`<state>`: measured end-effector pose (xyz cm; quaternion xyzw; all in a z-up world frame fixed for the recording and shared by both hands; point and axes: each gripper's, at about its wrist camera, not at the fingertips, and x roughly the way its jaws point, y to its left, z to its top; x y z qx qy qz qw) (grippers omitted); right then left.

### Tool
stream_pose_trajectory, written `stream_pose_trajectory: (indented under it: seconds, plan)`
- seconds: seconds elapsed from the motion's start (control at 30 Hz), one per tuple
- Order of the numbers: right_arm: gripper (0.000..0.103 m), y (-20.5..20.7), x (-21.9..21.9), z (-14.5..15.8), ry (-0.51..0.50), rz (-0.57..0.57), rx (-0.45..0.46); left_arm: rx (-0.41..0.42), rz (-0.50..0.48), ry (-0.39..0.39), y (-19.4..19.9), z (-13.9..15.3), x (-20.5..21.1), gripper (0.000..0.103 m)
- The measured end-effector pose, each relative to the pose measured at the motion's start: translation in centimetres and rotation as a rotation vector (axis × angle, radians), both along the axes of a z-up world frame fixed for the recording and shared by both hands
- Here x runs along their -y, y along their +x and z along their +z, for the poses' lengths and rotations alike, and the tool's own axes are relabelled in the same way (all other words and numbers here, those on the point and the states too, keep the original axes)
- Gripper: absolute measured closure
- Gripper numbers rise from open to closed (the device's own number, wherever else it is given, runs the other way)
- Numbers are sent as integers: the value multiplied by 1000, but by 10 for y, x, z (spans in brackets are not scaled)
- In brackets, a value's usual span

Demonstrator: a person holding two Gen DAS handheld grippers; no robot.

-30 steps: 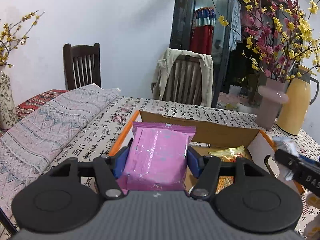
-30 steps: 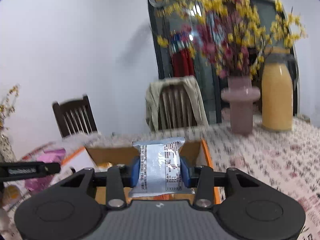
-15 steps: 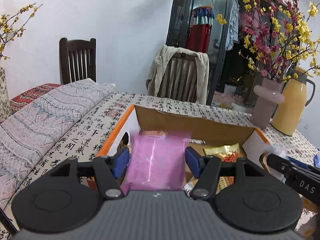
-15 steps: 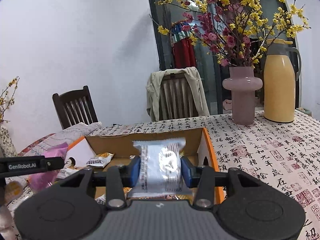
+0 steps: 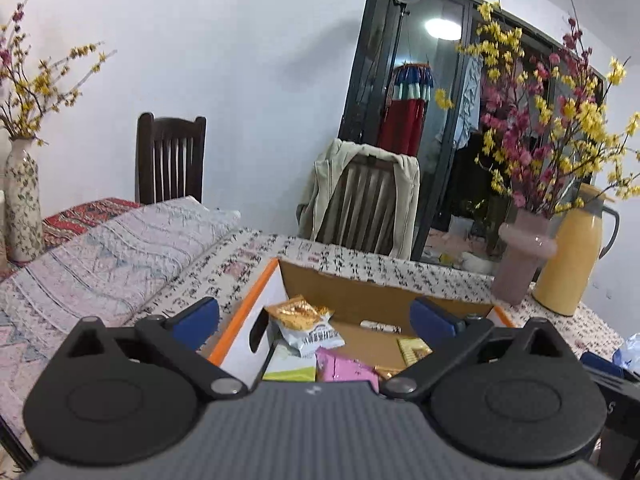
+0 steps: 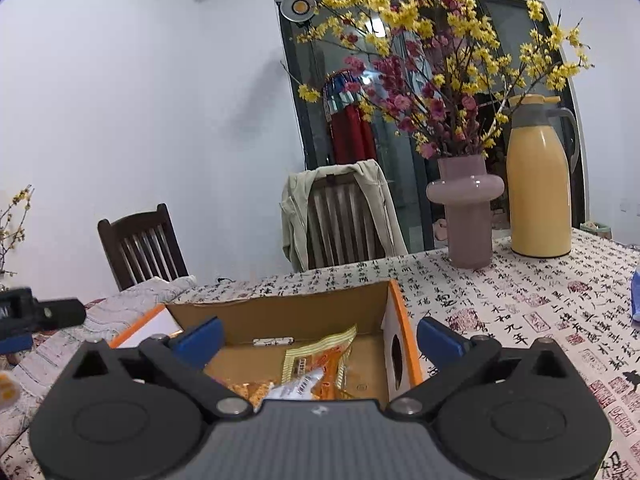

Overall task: Organize snacks
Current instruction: 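Lower both packets into the box and open both grippers, then withdraw both grippers from the box toward the snack pile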

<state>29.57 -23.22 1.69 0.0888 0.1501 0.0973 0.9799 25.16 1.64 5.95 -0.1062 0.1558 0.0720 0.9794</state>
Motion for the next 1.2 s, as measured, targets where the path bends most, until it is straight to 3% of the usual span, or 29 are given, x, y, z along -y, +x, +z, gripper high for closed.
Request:
stream_pose_trajectory:
  seconds: [0.3, 0.57, 0.83, 1.2]
  plan:
    - [0, -65, 3, 26, -44, 47, 69, -10, -29, 7, -46, 9, -2, 0]
    - [0, -102, 15, -6, -87, 46, -40, -100, -6, 70, -81, -22, -21, 0]
    - [0, -121, 27, -41, -61, 25, -131, -175, 69, 74, -102, -62, -45, 0]
    - [0, -124, 28, -58, -33, 2, -140, -156, 84, 100, -105, -80, -45, 0]
